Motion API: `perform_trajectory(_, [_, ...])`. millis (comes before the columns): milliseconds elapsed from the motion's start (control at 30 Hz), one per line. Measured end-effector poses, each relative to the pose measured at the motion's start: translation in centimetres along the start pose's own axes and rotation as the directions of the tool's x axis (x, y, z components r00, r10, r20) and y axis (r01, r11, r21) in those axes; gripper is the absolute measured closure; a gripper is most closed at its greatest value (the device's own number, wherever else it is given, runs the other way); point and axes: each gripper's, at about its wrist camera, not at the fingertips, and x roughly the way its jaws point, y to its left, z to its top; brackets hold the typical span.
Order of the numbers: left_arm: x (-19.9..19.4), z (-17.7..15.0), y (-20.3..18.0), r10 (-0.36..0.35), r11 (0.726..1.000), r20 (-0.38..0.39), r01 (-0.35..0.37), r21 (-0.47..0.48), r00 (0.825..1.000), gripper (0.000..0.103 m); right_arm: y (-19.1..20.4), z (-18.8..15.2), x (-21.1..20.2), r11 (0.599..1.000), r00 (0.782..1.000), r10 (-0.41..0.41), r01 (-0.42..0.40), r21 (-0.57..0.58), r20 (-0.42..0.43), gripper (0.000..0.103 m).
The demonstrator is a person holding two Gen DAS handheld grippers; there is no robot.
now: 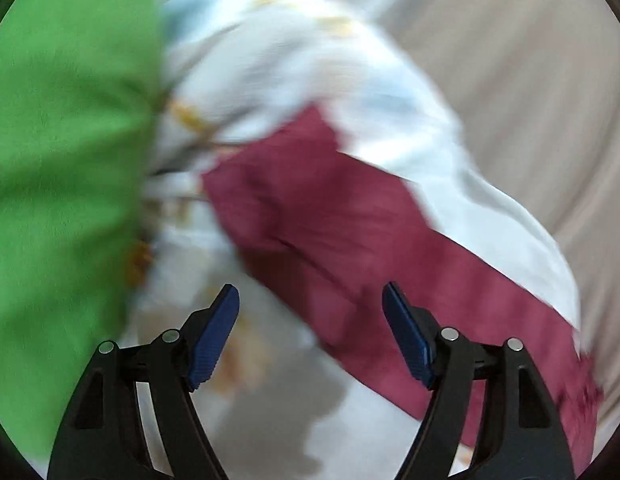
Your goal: Fold large clothes
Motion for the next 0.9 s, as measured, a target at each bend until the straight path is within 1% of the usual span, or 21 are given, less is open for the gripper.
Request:
perform_trajectory(67, [1.6, 0.5, 0.8, -0.010, 1.000, -0.019, 0.009, -0.028, 1.000, 0.036, 1.4, -1.7, -0.5, 0.997, 0.997, 0.072, -0.072, -0.002, -0.032, 0.077])
perform_trajectory(100, [1.8, 0.4, 0.5, -0.006, 1.000, -0.011, 0.005, -0.020, 1.000, 0.037, 2.0, -2.5, -0.5, 0.995, 0.994, 0.096, -0.096, -0.003, -0.046, 0.077])
perform_trajectory(133, [2.0, 0.4, 0.0, -0.008, 1.000, -0.005, 0.008, -0.004, 1.000, 0.040, 2.7, -3.3, -0.5, 0.994, 0.992, 0.112, -0.113, -0.010, -0.058, 0.076])
perform_trajectory(167, [2.2, 0.4, -0.8, -0.020, 1.000, -0.004, 0.020, 0.024, 1.000, 0.046, 3.2, -4.0, -0.6, 0.993, 0.991, 0.115, -0.117, -0.020, -0.061, 0.072])
perform_trajectory(233, [2.3, 0.3, -2.3, -0.059, 0.997, -0.015, 0.060, 0.043, 0.998, 0.091, 3.8, -5.0, -0.8, 0.994, 0.994, 0.099, -0.101, -0.042, -0.048, 0.066])
perform_trajectory(267, [1.9, 0.5, -3.1, -0.088, 0.995, -0.019, 0.089, 0.043, 0.996, 0.099, 3.6, -5.2, -0.7, 0.994, 0.994, 0.103, -0.105, -0.038, -0.046, 0.063])
perform_trajectory(333, [0.1, 0.4, -5.7, -0.166, 0.984, 0.007, 0.165, 0.073, 0.986, 0.100, 3.1, -5.5, -0.5, 0.993, 0.991, 0.120, -0.121, -0.002, -0.053, 0.062])
perform_trajectory(367, [-1.8, 0.0, -8.0, -0.202, 0.972, 0.035, 0.196, 0.130, 0.979, 0.100, 2.9, -5.7, -0.2, 0.992, 0.990, 0.130, -0.129, 0.015, -0.063, 0.062])
perform_trajectory(433, [-5.0, -1.3, -12.9, -0.273, 0.936, 0.063, 0.250, 0.248, 0.960, 0.100, 2.3, -6.0, 0.4, 0.987, 0.984, 0.156, -0.151, 0.060, -0.084, 0.062])
perform_trajectory(500, [-9.5, -3.9, -18.7, -0.384, 0.860, 0.047, 0.339, 0.380, 0.922, 0.100, 2.2, -6.1, 0.7, 0.981, 0.980, 0.180, -0.173, 0.087, -0.085, 0.062])
perform_trajectory(533, [-12.0, -6.0, -22.3, -0.455, 0.799, 0.004, 0.406, 0.444, 0.890, 0.100, 1.9, -6.1, 0.7, 0.977, 0.977, 0.195, -0.186, 0.102, -0.083, 0.062])
perform_trajectory(600, [-15.0, -9.9, -27.1, -0.537, 0.699, -0.079, 0.496, 0.515, 0.840, 0.100, 1.5, -6.1, 0.7, 0.970, 0.973, 0.218, -0.207, 0.125, -0.078, 0.062])
perform_trajectory(633, [-16.3, -12.3, -29.5, -0.567, 0.646, -0.127, 0.535, 0.544, 0.814, 0.099, 1.3, -6.2, 0.7, 0.967, 0.971, 0.226, -0.215, 0.134, -0.076, 0.062])
perform_trajectory(667, [-17.7, -15.5, -32.0, -0.591, 0.581, -0.194, 0.581, 0.570, 0.783, 0.099, 1.2, -6.2, 0.7, 0.964, 0.969, 0.235, -0.223, 0.143, -0.074, 0.062])
perform_trajectory(700, [-18.7, -19.3, -34.4, -0.600, 0.519, -0.271, 0.624, 0.585, 0.753, 0.097, 1.0, -6.2, 0.7, 0.961, 0.967, 0.244, -0.231, 0.151, -0.072, 0.062])
perform_trajectory(733, [-19.0, -22.5, -36.1, -0.593, 0.478, -0.330, 0.651, 0.589, 0.734, 0.096, 0.8, -6.3, 0.6, 0.957, 0.965, 0.253, -0.239, 0.162, -0.068, 0.062])
perform_trajectory(767, [-19.5, -25.7, -36.9, -0.578, 0.449, -0.377, 0.668, 0.594, 0.724, 0.096, 0.6, -6.4, 0.6, 0.954, 0.963, 0.260, -0.246, 0.170, -0.065, 0.062])
perform_trajectory(800, [-19.6, -28.8, -37.5, -0.555, 0.427, -0.420, 0.679, 0.597, 0.718, 0.092, 0.5, -6.5, 0.5, 0.951, 0.962, 0.268, -0.253, 0.177, -0.062, 0.062])
perform_trajectory(833, [-18.8, -32.8, -38.4, -0.512, 0.407, -0.479, 0.693, 0.596, 0.713, 0.084, 0.0, -6.6, 0.3, 0.945, 0.958, 0.280, -0.265, 0.189, -0.057, 0.062])
perform_trajectory(867, [-18.0, -35.2, -38.8, -0.476, 0.404, -0.515, 0.697, 0.592, 0.713, 0.079, -0.2, -6.7, 0.3, 0.940, 0.955, 0.293, -0.277, 0.199, -0.053, 0.061])
perform_trajectory(900, [-17.0, -37.5, -38.9, -0.431, 0.416, -0.543, 0.693, 0.589, 0.720, 0.065, -0.3, -6.6, 0.4, 0.935, 0.952, 0.303, -0.287, 0.207, -0.051, 0.060])
